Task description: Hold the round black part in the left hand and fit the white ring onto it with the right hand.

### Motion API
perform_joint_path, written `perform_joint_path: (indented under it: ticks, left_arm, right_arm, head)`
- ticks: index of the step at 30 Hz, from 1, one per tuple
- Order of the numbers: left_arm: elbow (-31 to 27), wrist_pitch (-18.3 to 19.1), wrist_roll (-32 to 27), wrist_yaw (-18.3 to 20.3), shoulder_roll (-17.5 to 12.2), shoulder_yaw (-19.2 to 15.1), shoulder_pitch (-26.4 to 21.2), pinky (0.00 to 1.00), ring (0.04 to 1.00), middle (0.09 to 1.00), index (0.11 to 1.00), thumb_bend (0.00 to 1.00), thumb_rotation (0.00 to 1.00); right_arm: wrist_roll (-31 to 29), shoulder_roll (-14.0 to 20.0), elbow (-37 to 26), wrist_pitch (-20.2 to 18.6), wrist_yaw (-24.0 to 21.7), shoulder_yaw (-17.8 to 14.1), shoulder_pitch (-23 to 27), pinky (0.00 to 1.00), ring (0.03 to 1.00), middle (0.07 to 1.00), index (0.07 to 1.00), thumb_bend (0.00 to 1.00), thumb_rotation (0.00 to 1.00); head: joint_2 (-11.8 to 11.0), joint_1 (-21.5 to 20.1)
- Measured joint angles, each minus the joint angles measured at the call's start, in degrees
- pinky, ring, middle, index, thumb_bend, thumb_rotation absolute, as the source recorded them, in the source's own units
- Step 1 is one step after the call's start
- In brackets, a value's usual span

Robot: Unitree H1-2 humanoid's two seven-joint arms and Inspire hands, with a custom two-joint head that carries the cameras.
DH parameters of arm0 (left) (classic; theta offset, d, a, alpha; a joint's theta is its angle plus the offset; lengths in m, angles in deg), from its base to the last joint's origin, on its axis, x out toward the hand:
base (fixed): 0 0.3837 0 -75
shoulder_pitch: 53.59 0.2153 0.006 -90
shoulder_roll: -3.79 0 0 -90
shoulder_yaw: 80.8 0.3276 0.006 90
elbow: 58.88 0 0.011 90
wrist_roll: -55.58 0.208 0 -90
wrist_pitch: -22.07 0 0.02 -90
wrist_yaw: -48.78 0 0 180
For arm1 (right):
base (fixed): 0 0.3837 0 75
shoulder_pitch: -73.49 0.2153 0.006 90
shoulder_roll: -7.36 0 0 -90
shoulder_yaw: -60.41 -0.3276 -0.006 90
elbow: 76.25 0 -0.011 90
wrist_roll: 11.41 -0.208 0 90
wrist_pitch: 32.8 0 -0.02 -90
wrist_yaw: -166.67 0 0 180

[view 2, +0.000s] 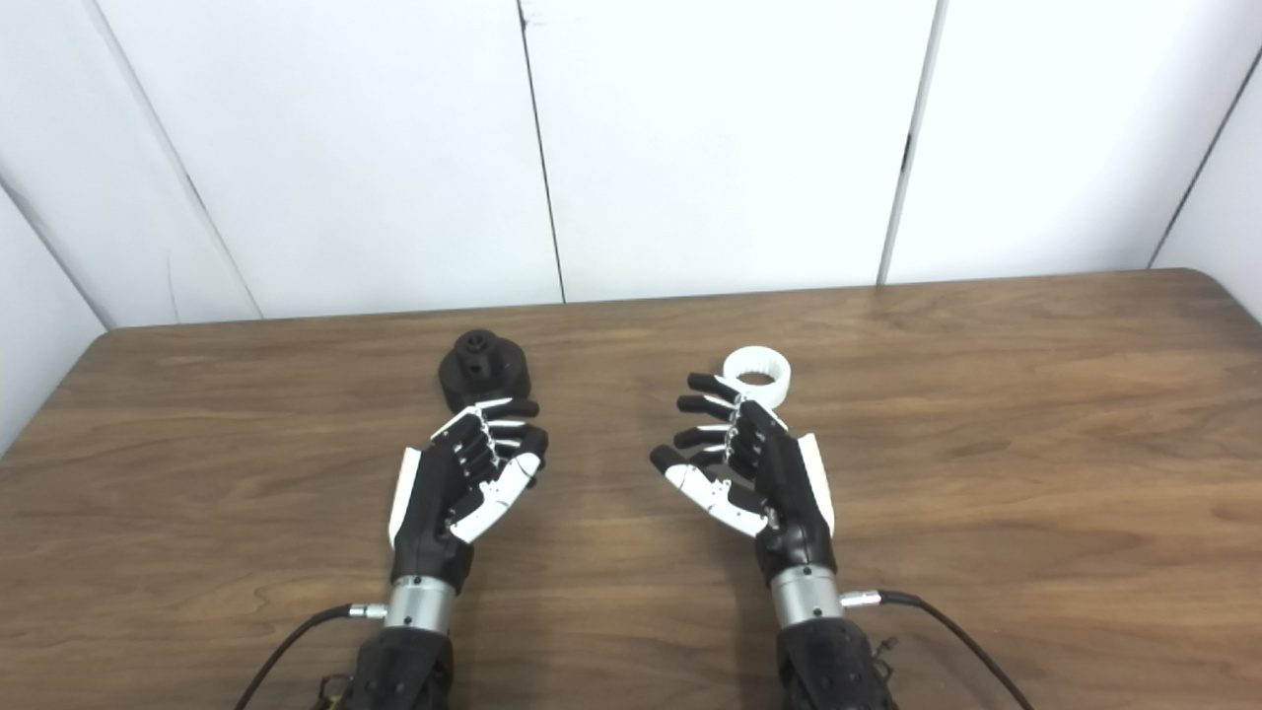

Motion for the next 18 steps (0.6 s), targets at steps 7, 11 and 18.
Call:
perform_joint_path:
  ticks: [7,11,18]
  left_arm:
    - [0.00,0.00,0.01,0.30,0.01,-0.02,0.00,0.38,0.470,0.545,0.606,0.56,0.33]
    - [0.00,0.00,0.03,0.34,0.01,-0.02,0.00,0.38,0.468,0.541,0.605,0.56,0.33]
    - [0.00,-0.01,0.00,0.40,0.02,-0.02,0.00,0.38,0.468,0.539,0.606,0.55,0.33]
  right_arm:
    - [0.00,0.00,0.01,0.00,0.00,0.00,0.00,0.46,0.577,0.706,0.755,0.71,0.24]
    - [-0.02,0.00,0.00,0.00,0.00,0.00,0.00,0.45,0.572,0.704,0.753,0.71,0.22]
    - [0.20,0.04,0.02,0.01,0.00,0.09,0.00,0.45,0.574,0.705,0.753,0.70,0.22]
  head:
    - [0.09,0.09]
    - [0.09,0.09]
    - [0.09,0.18]
